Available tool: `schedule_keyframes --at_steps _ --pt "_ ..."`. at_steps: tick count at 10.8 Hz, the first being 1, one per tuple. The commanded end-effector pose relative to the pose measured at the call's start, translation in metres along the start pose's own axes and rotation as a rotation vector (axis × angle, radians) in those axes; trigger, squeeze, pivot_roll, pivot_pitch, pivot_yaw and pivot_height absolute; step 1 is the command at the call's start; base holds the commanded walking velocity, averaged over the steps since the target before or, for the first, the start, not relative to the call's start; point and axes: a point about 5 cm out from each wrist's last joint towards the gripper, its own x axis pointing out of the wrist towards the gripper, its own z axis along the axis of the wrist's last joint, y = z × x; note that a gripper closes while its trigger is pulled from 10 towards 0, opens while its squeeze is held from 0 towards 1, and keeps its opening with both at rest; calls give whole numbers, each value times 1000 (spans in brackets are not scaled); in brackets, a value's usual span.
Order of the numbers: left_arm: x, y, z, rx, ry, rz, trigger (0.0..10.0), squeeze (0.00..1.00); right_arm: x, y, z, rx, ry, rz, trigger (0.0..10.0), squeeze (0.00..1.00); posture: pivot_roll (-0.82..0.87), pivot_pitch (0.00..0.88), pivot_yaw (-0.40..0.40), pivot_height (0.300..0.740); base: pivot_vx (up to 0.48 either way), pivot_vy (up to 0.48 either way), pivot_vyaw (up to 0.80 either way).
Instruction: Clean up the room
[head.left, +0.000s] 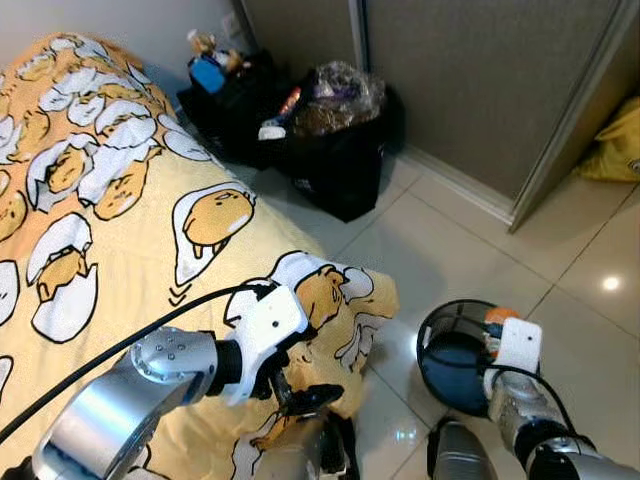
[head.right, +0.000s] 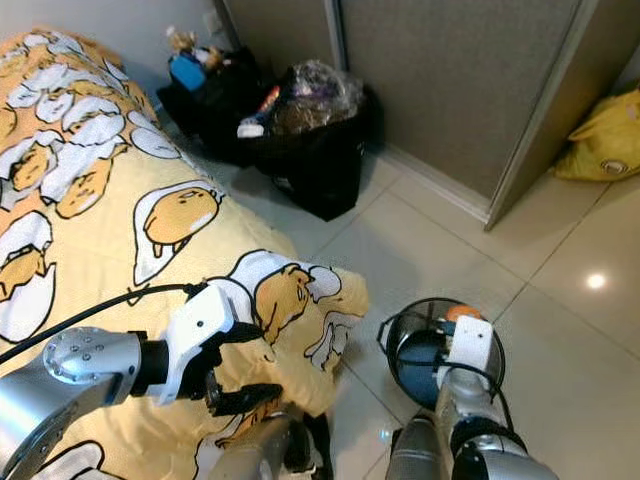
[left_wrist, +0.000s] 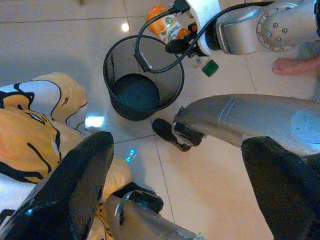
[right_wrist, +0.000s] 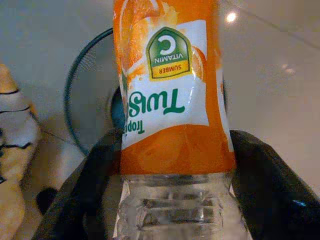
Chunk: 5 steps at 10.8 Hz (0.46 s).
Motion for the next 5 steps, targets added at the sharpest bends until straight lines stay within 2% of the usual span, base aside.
schedule_keyframes --at_steps 1,3,5 --pt "-5 2 -2 -4 13 19 10000 0 -1 2 -2 -3 -3 -9 10000 1000 67 275 250 740 0 0 0" --pt "1 3 1 -3 -1 14 10000 0 1 -6 6 -8 -38 -41 10000 1000 48 263 247 740 0 0 0" --pt "4 7 3 4 -9 18 10000 0 2 -6 14 -18 -72 -43 10000 1000 32 252 246 740 0 0 0"
